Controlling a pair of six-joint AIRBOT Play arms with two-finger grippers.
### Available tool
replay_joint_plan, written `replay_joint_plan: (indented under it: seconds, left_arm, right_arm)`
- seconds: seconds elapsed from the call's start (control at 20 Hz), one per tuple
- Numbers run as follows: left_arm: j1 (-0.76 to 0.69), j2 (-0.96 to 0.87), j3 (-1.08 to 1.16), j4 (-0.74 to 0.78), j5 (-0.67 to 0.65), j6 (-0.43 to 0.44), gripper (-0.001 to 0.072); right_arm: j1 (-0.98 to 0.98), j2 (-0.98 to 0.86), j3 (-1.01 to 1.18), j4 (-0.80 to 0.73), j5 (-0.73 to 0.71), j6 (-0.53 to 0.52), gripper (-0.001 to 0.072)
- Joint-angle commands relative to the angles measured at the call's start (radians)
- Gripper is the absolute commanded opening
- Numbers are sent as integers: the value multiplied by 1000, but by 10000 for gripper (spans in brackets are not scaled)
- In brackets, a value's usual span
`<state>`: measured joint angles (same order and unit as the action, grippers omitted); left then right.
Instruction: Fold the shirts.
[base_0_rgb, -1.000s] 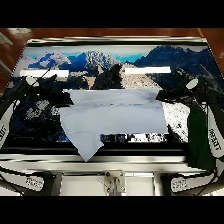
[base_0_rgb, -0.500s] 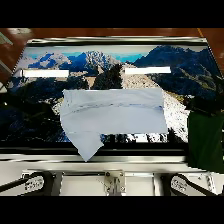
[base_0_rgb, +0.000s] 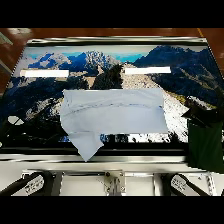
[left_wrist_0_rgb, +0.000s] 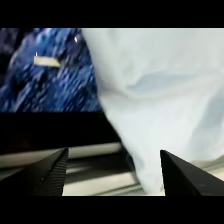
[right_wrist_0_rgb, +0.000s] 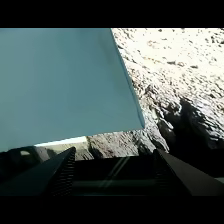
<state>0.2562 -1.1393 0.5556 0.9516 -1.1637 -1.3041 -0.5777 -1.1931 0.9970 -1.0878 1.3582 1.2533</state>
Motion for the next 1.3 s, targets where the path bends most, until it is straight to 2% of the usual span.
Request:
replay_joint_plan:
  seconds: [0.0, 0.15, 0.3, 0.35, 0.4, 0.45, 0.5, 0.7, 0.85, 1.15, 1.25]
  left_arm:
    - [-15, -13, -42, -56, 101, 32, 646]
    - [-79, -66, -42, -59, 125, 40, 645]
    - [-167, -128, -42, -92, 211, 35, 641]
    - [-187, -154, -42, -122, 233, 35, 514]
    - [-199, -175, -41, -153, 247, 36, 320]
    - [-204, -189, -41, -178, 252, 37, 161]
    - [-204, -193, -41, -190, 249, 40, 56]
    - [-183, -159, -41, -190, 166, 93, 39]
    - [-161, -108, -41, -187, 111, 146, 39]
    - [-151, -41, -40, -193, 100, 140, 39]
    - [-151, -27, -40, -193, 107, 141, 39]
  right_arm:
    - [-4, 3, -10, 29, -35, 7, 598]
    - [-4, 3, -10, 29, -55, 24, 599]
    - [-4, 3, -10, 32, -56, 36, 598]
    - [-4, 3, -10, 33, -51, 47, 598]
    - [-4, 3, -10, 32, -43, 52, 599]
    - [-4, 3, -11, 30, -34, 52, 598]
    - [-4, 3, -18, 24, -26, 52, 599]
    - [-5, 3, -141, -2, -16, 16, 599]
    - [-4, 3, -280, 61, -77, -19, 599]
    - [-4, -4, -351, 116, -256, -21, 597]
    - [-4, -50, -351, 155, -254, -24, 597]
